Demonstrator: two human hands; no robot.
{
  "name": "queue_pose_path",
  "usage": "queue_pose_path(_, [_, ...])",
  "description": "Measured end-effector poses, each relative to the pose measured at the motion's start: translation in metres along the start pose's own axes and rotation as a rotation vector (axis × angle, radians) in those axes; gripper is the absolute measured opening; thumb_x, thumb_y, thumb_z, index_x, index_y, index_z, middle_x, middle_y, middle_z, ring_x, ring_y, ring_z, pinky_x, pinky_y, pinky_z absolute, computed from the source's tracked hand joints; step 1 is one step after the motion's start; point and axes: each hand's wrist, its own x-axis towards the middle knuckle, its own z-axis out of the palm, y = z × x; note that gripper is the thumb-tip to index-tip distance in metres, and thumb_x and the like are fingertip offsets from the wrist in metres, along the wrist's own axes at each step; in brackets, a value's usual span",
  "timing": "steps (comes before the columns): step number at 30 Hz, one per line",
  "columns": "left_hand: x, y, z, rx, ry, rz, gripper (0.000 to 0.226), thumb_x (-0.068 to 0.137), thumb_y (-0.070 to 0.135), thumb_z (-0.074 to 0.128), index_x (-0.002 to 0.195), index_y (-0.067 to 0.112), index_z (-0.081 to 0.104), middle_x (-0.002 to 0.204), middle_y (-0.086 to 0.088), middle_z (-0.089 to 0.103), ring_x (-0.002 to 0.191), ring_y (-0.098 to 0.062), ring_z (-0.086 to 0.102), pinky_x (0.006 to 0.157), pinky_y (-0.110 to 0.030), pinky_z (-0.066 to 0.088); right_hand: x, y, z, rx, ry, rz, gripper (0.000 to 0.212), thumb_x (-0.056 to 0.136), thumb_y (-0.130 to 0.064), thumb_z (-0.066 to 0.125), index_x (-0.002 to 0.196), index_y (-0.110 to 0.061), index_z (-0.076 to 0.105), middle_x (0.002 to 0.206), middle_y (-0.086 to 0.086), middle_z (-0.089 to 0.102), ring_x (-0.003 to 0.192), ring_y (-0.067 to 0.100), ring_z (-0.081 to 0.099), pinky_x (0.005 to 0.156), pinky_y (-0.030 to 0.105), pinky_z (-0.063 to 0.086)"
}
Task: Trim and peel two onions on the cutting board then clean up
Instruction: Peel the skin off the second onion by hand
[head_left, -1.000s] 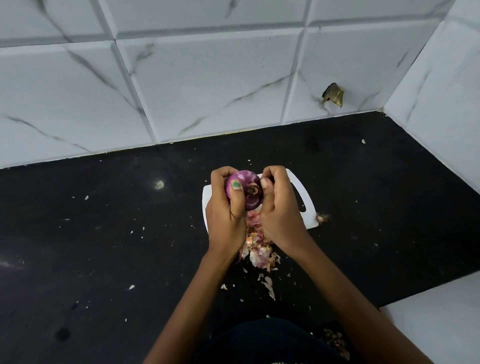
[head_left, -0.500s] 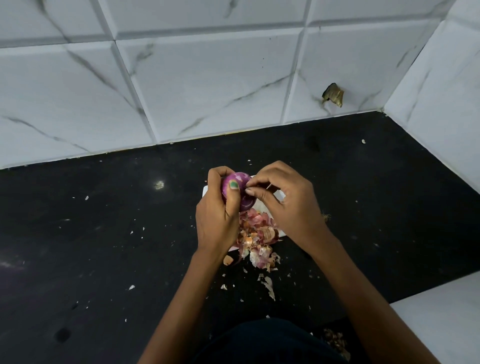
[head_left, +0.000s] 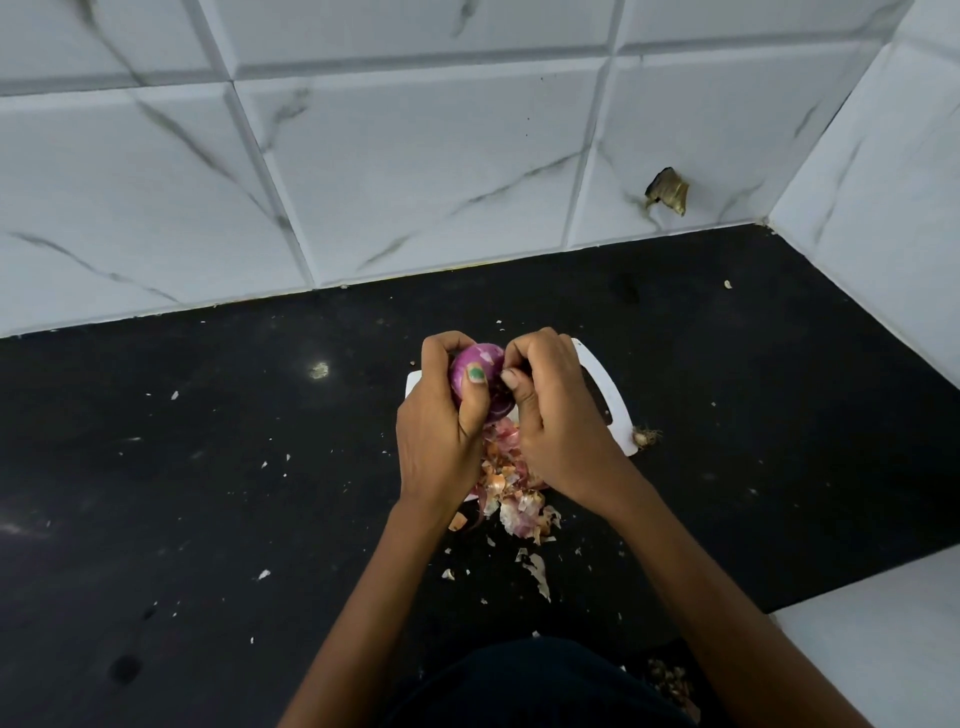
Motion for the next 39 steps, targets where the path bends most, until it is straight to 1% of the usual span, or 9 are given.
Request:
queue_pose_path(2, [0.0,0.001,0.001,-0.017,0.013,0.001,0.039,0.093,0.067,0.023,0.106,0.036,0.042,0.094,0.033,0.055,0.08,-0.006,0.059,0.064,-0.033,0.051,-0.002,-0.002,0.003,0.027,0.024,0.017,0.008,0.095,-0.012,0.04,0.092,-0.009,0.048,0.091,-0.006,0.041,0.084,0.013,0.041,0.073,0.013,0.036])
queue_pose_path(7, [-0.003,0.003,0.002,-0.044,0.035,0.01,0.038,0.088,0.077,0.018,0.103,0.048,0.036,0.095,0.033,0.055,0.079,-0.002,0.058,0.062,-0.019,0.046,-0.004,-0.005,0.009,0.143,0.046,0.093,0.008,0.097,-0.02,0.036,0.096,-0.016,0.042,0.091,-0.002,0.046,0.083,0.009,0.046,0.073,0.009,0.038])
queue_pose_path(11, [-0.005,0.001,0.003,-0.054,0.066,0.005,0.037,0.089,0.076,0.019,0.104,0.048,0.037,0.094,0.03,0.055,0.081,-0.005,0.058,0.064,-0.017,0.045,-0.005,-0.006,0.011,0.209,0.052,0.123,0.011,0.098,-0.023,0.033,0.098,-0.016,0.043,0.087,-0.008,0.045,0.078,0.003,0.046,0.07,0.009,0.039])
queue_pose_path(16, [-0.005,0.003,0.004,-0.191,0.127,0.013,0.06,0.093,0.067,0.021,0.11,0.014,0.045,0.093,0.015,0.052,0.083,0.005,0.058,0.062,-0.006,0.041,-0.006,-0.009,0.009,0.334,0.074,0.183,0.017,0.098,-0.024,0.031,0.096,-0.012,0.044,0.08,-0.007,0.044,0.072,0.0,0.045,0.066,0.016,0.041])
queue_pose_path(20, [-0.004,0.0,0.002,-0.204,0.146,0.005,0.053,0.096,0.06,0.026,0.108,0.012,0.045,0.091,0.013,0.052,0.08,0.005,0.058,0.062,-0.006,0.041,-0.005,-0.011,0.003,0.454,0.106,0.194,0.01,0.097,-0.023,0.045,0.1,-0.018,0.052,0.089,-0.007,0.057,0.084,0.008,0.058,0.075,0.028,0.051])
queue_pose_path(25, [-0.007,0.003,0.003,-0.213,0.12,0.009,0.054,0.093,0.066,0.025,0.109,0.017,0.043,0.094,0.015,0.055,0.082,0.003,0.06,0.063,-0.007,0.043,0.0,-0.012,-0.007,0.183,0.155,-0.056,0.013,0.088,-0.013,0.067,0.096,-0.004,0.066,0.092,0.005,0.062,0.082,0.013,0.061,0.072,0.022,0.051])
queue_pose_path(30, [-0.004,0.003,0.002,-0.124,0.138,0.023,0.056,0.092,0.071,0.022,0.109,0.021,0.041,0.091,0.02,0.053,0.078,0.005,0.058,0.061,-0.008,0.043,0.002,-0.009,-0.007,-0.014,0.193,-0.19,0.01,0.089,-0.009,0.063,0.089,0.0,0.068,0.088,0.007,0.063,0.079,0.013,0.06,0.067,0.028,0.052])
queue_pose_path(34, [-0.004,0.0,0.002,-0.043,0.134,0.037,0.042,0.091,0.072,0.024,0.11,0.036,0.035,0.094,0.033,0.052,0.08,0.006,0.059,0.061,-0.012,0.047,0.002,-0.011,-0.005,-0.093,0.176,-0.166,0.008,0.092,-0.008,0.057,0.09,-0.003,0.063,0.089,0.004,0.059,0.079,0.011,0.055,0.065,0.025,0.048])
queue_pose_path(39, [-0.006,0.007,0.004,-0.088,0.12,-0.025,0.027,0.091,0.063,0.04,0.108,0.042,0.039,0.099,0.018,0.056,0.086,-0.005,0.061,0.067,-0.015,0.048,0.001,-0.01,0.002,-0.016,0.172,-0.037,0.016,0.094,-0.016,0.042,0.092,-0.005,0.053,0.089,-0.002,0.047,0.078,0.008,0.046,0.068,0.013,0.039])
